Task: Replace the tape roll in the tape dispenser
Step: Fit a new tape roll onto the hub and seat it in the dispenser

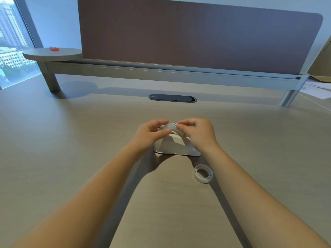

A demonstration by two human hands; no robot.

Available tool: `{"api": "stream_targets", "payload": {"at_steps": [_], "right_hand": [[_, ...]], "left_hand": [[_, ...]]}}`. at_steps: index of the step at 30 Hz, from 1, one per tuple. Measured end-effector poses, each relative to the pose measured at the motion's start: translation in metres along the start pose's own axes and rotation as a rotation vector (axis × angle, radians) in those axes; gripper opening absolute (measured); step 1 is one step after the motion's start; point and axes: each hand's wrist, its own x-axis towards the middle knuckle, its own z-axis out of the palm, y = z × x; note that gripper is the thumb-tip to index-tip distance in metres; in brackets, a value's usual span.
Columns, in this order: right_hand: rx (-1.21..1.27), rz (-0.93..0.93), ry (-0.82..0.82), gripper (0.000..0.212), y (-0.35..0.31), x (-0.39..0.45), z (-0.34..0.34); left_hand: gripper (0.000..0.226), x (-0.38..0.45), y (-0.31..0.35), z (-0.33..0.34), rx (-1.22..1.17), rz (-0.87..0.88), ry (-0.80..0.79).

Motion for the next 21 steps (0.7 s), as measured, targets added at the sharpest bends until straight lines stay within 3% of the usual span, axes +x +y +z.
{"api": "stream_targets", "payload": {"at_steps": [5,8,13,16,21], "right_hand": [[0.033,0.019,-0.011,0.01,-0.005,0.006,-0.004],[-0.071,0.11,0.0,0.023,-0.007,0.014,-0.003],[-0.252,0.181,-0.146,0.041,-0.018,0.017,-0.002],[-0.24,0.221,-0.192,0.051,-0.021,0.022,0.002],[-0.127,0.274,-0.174,0.032,-0.03,0.025,-0.009]], "left_hand": [[0.04,-0.002,0.0,0.004,0.045,0.022,-0.003],[0.04,-0.002,-0.001,0.004,0.063,0.014,0.002],[0.037,-0.002,-0.001,0.005,0.052,0.021,-0.002],[0.036,-0.001,-0.001,0.005,0.067,0.025,-0.001],[0.038,0.0,-0.004,0.005,0.111,0.016,0.001]]}}
